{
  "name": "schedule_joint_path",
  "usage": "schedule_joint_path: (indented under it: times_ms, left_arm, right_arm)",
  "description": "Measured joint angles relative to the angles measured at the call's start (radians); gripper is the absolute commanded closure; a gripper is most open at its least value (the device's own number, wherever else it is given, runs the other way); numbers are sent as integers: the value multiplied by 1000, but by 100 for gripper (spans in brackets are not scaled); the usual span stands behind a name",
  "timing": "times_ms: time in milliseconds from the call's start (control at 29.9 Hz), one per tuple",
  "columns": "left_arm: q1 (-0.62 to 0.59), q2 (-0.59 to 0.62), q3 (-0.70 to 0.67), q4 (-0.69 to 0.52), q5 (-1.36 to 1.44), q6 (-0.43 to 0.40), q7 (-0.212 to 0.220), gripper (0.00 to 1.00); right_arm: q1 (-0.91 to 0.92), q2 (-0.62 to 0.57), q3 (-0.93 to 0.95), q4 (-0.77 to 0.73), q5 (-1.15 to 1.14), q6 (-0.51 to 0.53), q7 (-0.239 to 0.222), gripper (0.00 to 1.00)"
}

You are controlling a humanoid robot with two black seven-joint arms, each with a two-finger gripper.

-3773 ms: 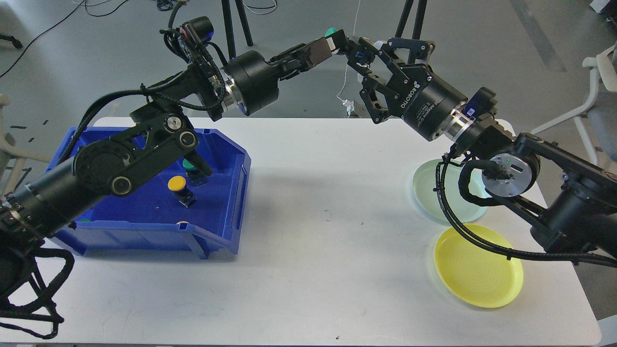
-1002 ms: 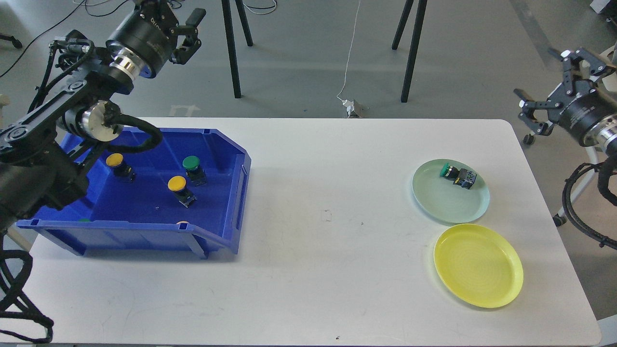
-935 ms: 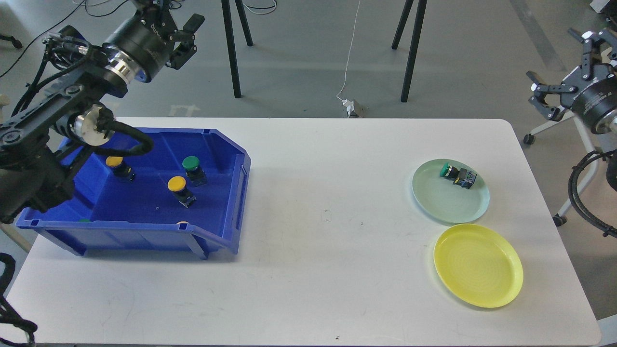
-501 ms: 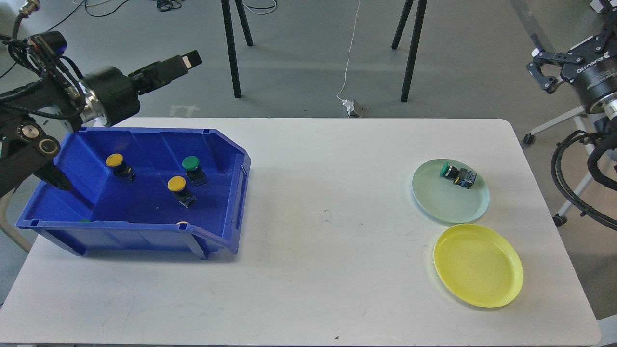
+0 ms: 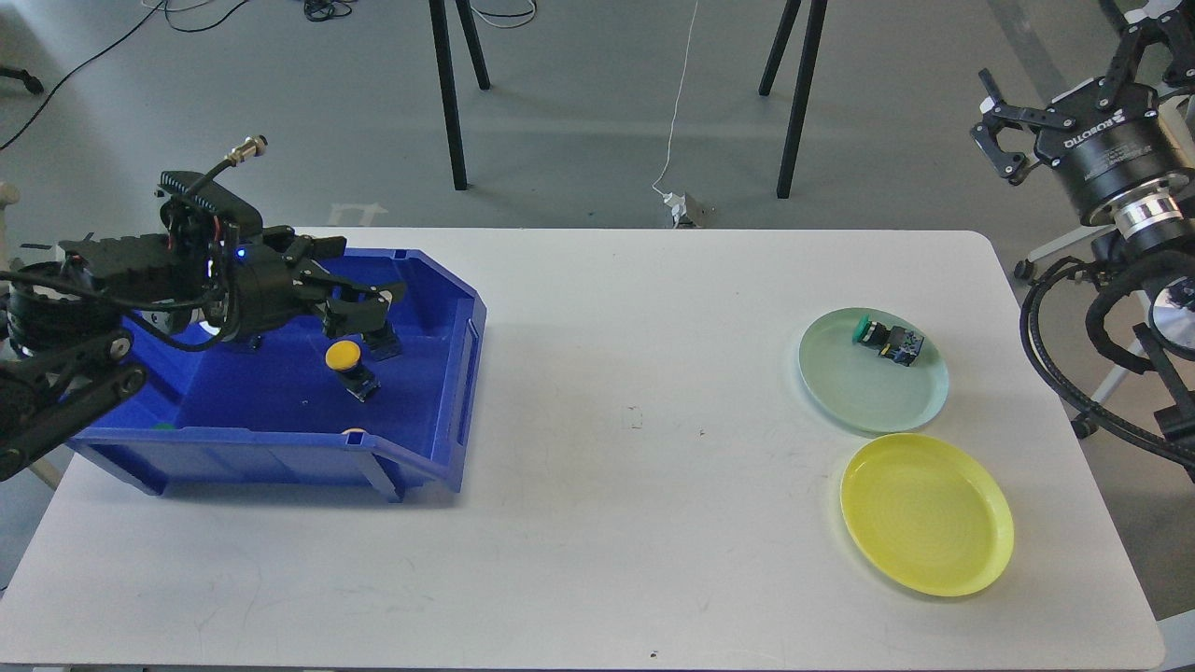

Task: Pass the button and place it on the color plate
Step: 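Grasp the yellow button module in the bin with the left gripper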

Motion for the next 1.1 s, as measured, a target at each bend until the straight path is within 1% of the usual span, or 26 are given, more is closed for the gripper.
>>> schedule_joint_path:
  times_ms: [100,200,301,568,735,968,1069,1102]
  left_arm:
    - [0,-12,44,26,4,1,1,15]
    - [0,-18,63,47,4,2,1,18]
    - [0,-39,79,79,4,2,0,19]
    - [1,-79,110,130,4,2,0,19]
    - [1,-119,114,196,1,2,1,20]
    - [1,-139,127,224,2,2,-1,30]
    - [1,-139,131,226,3,2,-6,37]
    - [1,-139,135,226,4,2,-8,38]
  right_arm:
    - [-4,-1,0,3,0,1,0,2]
    - [-7,-2,0,3,0,1,0,2]
    - [-8,-2,0,4,0,1,-1,2]
    - [-8,0,-8,6,0,1,-1,2]
    - [-13,1,-14,6,0,-1,0,2]
    - [-15,1,-23,6,-2,-1,0,2]
    - [-15,4,-24,6,-2,-2,1,2]
    - [-15,7,-24,6,-2,-3,1,2]
